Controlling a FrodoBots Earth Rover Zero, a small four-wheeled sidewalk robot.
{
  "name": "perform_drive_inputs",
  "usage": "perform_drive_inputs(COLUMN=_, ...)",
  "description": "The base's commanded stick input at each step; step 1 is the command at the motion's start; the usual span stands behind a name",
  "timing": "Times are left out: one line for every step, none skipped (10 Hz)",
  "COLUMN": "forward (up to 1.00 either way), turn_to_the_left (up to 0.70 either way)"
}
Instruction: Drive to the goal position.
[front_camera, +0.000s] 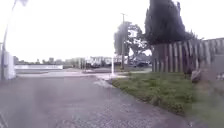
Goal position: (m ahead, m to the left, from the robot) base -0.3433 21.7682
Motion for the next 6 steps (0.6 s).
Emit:
perform_drive_inputs(forward=0.85, turn_to_the_left=0.34)
perform_drive_inputs(forward=0.85, turn_to_the_left=0.34)
perform_drive_inputs(forward=0.85, turn_to_the_left=0.34)
perform_drive_inputs(forward=0.85, turn_to_the_left=0.34)
perform_drive_inputs(forward=0.85, turn_to_the_left=0.34)
perform_drive_inputs(forward=0.85, turn_to_the_left=0.34)
